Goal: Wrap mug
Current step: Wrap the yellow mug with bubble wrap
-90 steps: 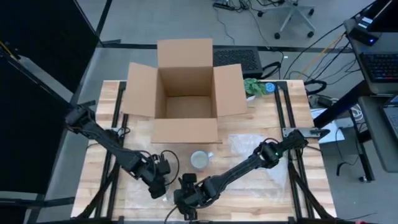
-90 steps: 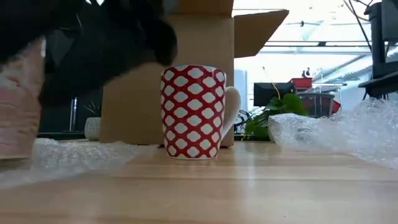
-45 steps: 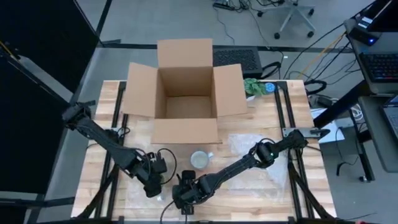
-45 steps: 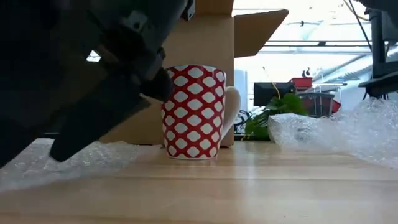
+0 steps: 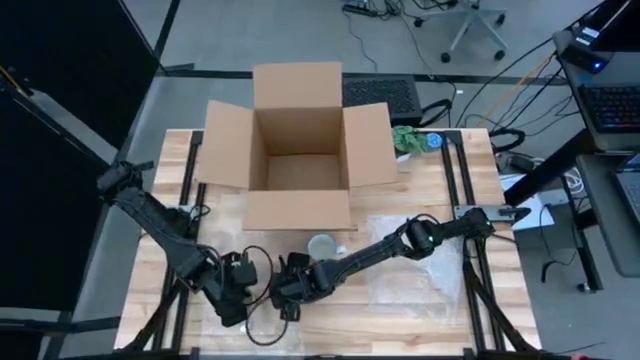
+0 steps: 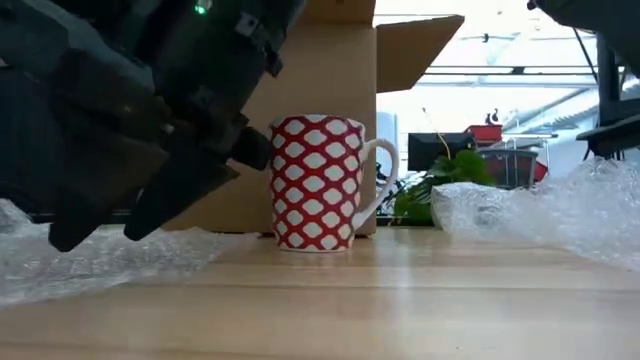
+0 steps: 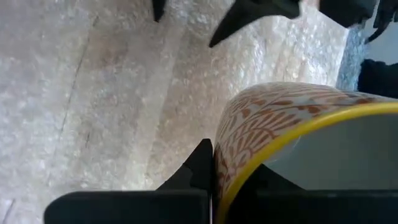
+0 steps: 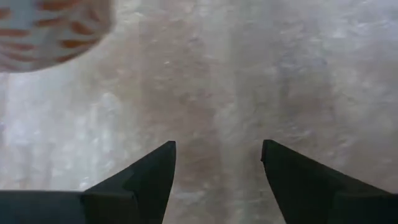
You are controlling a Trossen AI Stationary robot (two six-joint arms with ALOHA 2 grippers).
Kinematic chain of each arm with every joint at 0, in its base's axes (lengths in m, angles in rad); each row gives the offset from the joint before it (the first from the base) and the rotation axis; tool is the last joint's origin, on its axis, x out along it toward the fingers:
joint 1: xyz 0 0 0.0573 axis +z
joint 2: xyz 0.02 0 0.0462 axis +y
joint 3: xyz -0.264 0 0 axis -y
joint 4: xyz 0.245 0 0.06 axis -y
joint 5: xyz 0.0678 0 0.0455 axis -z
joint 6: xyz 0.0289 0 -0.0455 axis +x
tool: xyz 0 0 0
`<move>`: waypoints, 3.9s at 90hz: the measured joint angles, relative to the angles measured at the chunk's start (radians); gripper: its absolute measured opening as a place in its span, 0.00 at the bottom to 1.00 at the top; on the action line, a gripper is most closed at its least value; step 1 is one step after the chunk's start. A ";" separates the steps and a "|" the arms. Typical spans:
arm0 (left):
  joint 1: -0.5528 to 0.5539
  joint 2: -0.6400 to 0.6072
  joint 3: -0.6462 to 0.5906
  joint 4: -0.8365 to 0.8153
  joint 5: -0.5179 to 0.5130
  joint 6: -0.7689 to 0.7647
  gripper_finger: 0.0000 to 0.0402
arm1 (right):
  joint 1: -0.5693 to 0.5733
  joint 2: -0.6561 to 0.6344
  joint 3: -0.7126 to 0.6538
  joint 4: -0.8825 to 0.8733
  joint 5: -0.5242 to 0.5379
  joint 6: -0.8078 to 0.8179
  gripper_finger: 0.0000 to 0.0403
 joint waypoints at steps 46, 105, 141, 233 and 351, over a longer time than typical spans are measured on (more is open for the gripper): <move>0.012 0.111 0.000 -0.087 0.060 0.014 0.00 | -0.010 0.000 0.000 0.003 0.000 -0.001 0.56; 0.031 0.111 0.000 -0.075 0.013 0.017 0.14 | -0.009 -0.002 0.000 0.011 0.001 -0.001 0.56; 0.031 0.063 0.000 -0.081 0.045 0.018 0.33 | -0.009 -0.002 0.000 0.011 0.000 0.000 0.56; -0.044 -0.299 0.000 -0.166 -0.160 0.180 0.34 | 0.262 -0.155 0.001 0.146 -0.051 -0.071 0.56; -0.042 -0.297 0.000 -0.166 -0.206 0.231 0.34 | 0.220 0.078 0.001 0.377 -0.106 -0.326 0.51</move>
